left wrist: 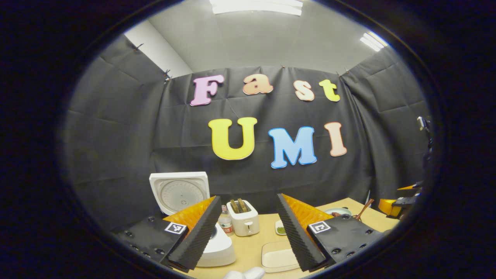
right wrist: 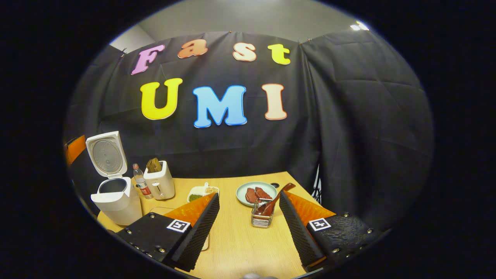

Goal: Close the left gripper, press the button to open the rice cooker; take a wooden spoon from the chopstick holder with the right hand, scoop a spoonful of rice and pour it into the rice cooker, then put the wooden spoon back into the chopstick holder.

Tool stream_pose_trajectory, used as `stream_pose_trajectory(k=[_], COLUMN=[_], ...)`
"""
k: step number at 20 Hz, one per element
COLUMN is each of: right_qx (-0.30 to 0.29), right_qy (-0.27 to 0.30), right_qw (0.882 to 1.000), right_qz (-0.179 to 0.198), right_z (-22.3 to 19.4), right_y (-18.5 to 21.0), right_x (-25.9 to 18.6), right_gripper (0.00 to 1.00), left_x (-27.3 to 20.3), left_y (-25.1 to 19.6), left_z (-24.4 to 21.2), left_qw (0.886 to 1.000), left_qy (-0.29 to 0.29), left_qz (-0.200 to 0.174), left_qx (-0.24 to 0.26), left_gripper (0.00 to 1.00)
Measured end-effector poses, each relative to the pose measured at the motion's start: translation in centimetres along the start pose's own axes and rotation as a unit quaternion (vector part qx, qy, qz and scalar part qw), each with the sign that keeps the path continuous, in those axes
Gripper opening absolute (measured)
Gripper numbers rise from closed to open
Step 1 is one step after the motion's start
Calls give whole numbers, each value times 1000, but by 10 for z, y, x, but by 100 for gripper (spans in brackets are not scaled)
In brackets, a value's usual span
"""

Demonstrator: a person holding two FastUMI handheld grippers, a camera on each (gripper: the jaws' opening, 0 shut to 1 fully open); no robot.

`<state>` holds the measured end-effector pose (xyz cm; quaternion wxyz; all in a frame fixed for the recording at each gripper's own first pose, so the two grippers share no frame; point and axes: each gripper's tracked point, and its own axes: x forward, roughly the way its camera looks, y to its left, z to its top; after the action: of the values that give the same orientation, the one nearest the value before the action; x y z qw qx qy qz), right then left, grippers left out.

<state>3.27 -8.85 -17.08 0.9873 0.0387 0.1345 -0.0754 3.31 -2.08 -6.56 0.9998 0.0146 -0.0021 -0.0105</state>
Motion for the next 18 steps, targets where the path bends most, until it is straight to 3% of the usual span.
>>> stream_pose_trajectory(k=[6,18], right_qx=[23,99], right_qy=[32,90], right_qw=[999,991], right_qz=[-31,-13], right_z=[-47,-89], right_y=[-56,-99], right_x=[91,259], right_gripper=[96,96], left_x=[22,57], left_y=[-35,-67], left_z=[-15,-49], left_qw=[999,994], left_qy=[28,69], left_qz=[21,78], left_qx=[17,29], left_gripper=[99,99])
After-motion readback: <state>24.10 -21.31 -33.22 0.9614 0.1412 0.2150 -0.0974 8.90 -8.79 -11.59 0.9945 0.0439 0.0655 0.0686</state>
